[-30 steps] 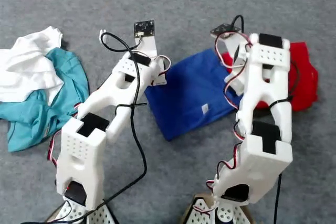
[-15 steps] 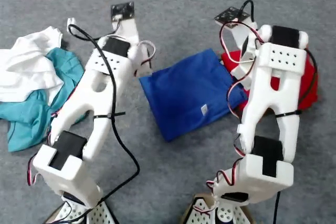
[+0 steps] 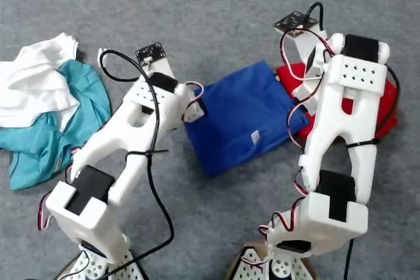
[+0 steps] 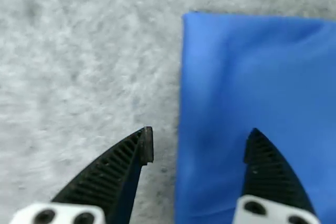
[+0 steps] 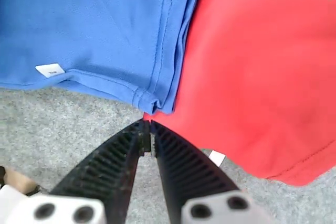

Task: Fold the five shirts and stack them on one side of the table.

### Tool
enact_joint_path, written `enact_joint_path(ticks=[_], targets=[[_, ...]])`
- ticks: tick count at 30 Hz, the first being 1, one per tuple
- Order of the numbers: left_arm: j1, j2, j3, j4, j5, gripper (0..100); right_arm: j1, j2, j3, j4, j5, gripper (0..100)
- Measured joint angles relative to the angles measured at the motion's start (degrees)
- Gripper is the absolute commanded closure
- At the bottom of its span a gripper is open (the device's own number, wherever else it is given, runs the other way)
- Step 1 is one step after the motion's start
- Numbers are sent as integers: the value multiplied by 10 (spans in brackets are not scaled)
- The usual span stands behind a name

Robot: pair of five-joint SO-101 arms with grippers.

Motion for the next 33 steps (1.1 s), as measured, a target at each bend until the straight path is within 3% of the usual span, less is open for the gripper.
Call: enact_joint_path(ticks=[13, 22, 33], targets=[[37, 0, 86, -128, 11, 981, 3, 0, 12, -13, 0, 996], [33, -1, 84, -129, -26, 982, 3, 0, 12, -13, 0, 996], [-81, -1, -28, 12, -64, 982, 22, -32, 15, -13, 0, 996]])
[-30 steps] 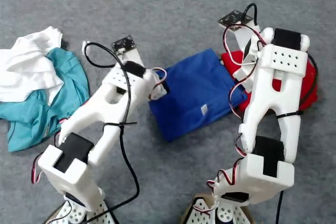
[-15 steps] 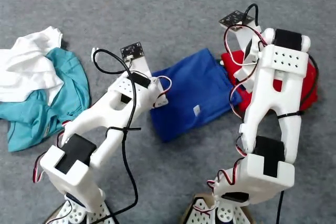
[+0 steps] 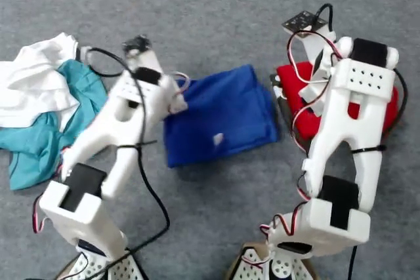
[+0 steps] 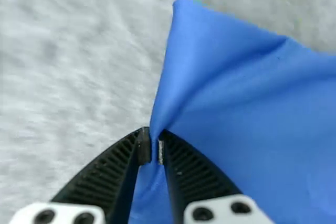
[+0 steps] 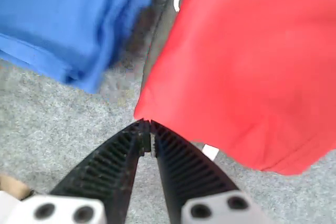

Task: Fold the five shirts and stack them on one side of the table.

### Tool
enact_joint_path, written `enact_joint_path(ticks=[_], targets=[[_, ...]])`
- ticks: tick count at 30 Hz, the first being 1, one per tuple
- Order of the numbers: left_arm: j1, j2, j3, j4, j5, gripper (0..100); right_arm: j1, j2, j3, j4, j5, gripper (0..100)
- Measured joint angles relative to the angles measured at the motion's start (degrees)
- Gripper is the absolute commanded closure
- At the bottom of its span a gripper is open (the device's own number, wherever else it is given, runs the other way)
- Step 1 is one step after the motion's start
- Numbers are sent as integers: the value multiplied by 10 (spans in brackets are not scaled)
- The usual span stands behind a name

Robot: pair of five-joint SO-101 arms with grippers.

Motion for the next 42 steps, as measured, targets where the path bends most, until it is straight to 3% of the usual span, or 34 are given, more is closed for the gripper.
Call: enact_joint_path(ticks=[8, 12, 15, 17, 19, 22, 26, 33, 42], targets=[[-97, 0, -24, 85, -89, 954, -11, -8, 11, 0, 0, 995], [-106, 0, -24, 96, -120, 759, -69, -23, 48, 7, 0, 994], [-106, -8, -46, 122, -120, 769, -128, -35, 84, 9, 0, 979], [-106, -25, -73, 149, -135, 770, -161, -36, 100, 6, -4, 914], [-106, -44, -100, 169, -154, 771, -183, -36, 115, 5, -61, 802], [-116, -75, -122, 189, -164, 771, -221, -36, 139, 1, -209, 625], [-168, -105, -120, 194, -170, 772, -273, 4, 170, -26, -406, 509], [-249, -154, -33, 194, -216, 773, -345, 112, 151, -92, -544, 550], [-357, -266, 136, 132, -298, 773, -351, 133, 60, -97, -641, 632]])
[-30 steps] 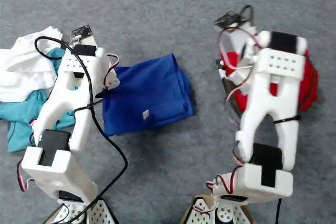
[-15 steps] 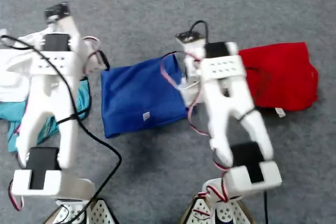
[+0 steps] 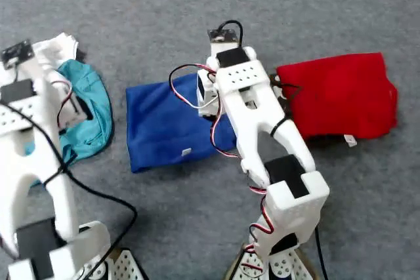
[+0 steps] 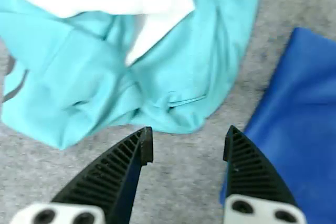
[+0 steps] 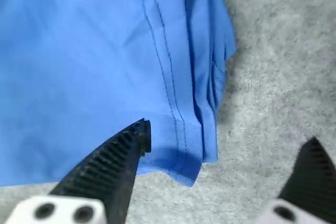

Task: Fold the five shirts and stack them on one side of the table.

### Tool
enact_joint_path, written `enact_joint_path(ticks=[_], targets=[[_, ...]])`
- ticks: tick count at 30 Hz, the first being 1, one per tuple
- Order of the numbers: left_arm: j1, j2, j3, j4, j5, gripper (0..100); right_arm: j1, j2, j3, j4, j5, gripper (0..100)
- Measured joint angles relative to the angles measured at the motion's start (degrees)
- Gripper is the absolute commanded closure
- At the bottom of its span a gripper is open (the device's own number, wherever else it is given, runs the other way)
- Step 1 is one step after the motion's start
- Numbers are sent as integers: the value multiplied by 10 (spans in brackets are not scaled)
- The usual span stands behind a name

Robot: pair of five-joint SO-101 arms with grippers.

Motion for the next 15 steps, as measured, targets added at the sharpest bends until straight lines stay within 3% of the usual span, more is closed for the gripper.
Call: enact_joint_path(ticks=[9, 15], targets=[[-16, -106, 125, -76, -18, 772, 0, 69, -1, -50, -76, 641], [-16, -127, 163, -101, -18, 772, 0, 156, -21, -100, -82, 655]])
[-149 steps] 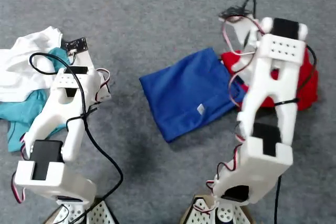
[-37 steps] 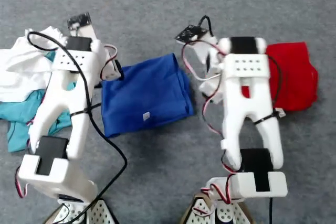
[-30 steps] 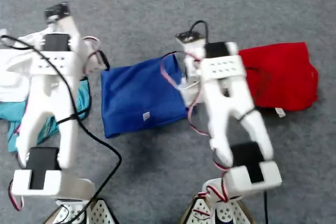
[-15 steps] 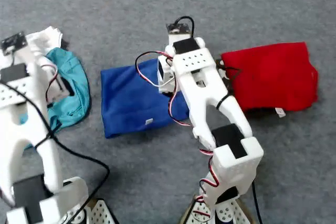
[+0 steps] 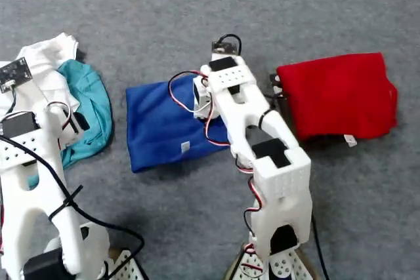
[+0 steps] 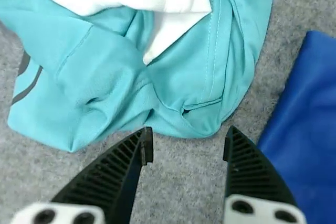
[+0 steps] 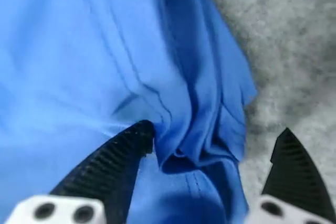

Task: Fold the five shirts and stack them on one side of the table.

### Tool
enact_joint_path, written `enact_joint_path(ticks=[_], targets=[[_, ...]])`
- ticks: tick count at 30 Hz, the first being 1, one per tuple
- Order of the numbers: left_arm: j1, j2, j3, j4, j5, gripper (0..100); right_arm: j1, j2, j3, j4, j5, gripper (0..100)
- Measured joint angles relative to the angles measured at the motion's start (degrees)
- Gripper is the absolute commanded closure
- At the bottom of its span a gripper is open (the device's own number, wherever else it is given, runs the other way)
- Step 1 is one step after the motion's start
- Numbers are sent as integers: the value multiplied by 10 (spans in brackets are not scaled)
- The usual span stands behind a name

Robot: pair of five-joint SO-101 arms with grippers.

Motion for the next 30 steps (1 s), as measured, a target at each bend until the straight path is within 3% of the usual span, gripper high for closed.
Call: enact_joint_path(ticks=[8, 17, 25, 30], targets=[[0, -1, 2, 0, 0, 772, 0, 21, -22, 5, 11, 998], [0, -1, 2, 0, 0, 771, 32, 22, -54, 76, 37, 997], [0, -1, 2, 0, 0, 771, 143, -45, -144, 181, 143, 997], [0, -1, 2, 0, 0, 771, 250, -63, -233, 219, 236, 997]])
